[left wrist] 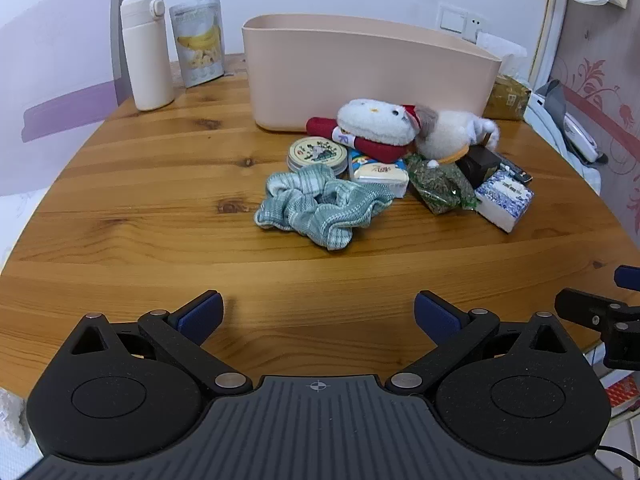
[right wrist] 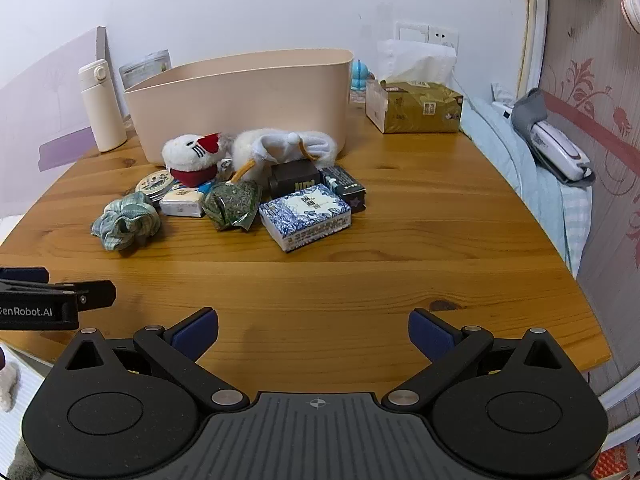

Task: Organize objects
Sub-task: 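Move both tools toward the cluster of items on the table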

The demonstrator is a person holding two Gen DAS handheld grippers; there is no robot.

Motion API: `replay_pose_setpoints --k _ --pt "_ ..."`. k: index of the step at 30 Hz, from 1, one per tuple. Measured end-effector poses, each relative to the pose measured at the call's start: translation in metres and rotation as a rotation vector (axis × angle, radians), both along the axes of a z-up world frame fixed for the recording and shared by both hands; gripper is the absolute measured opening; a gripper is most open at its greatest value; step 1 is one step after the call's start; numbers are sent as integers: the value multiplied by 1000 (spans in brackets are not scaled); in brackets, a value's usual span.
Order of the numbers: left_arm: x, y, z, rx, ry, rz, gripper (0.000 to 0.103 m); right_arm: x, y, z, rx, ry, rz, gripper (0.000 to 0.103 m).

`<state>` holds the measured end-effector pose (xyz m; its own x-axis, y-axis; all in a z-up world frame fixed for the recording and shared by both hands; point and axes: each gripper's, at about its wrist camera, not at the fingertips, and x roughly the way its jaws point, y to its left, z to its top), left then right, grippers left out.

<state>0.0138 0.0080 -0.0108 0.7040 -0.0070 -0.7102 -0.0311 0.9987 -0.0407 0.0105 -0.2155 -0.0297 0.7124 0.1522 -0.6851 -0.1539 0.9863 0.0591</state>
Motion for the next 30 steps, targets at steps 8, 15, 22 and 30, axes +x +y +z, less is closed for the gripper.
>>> replay_pose_setpoints --k 8,15,22,30 --pt "2 -1 0 4 -11 -1 103 2 -2 0 9 2 -9 103" --pt "5 -2 1 1 -18 -10 103 5 -1 0 1 9 -4 103" --pt "6 -1 1 0 -26 -11 103 7 2 2 -5 4 2 103" --pt "12 4 2 -14 -24 6 103 13 4 4 -19 0 9 103"
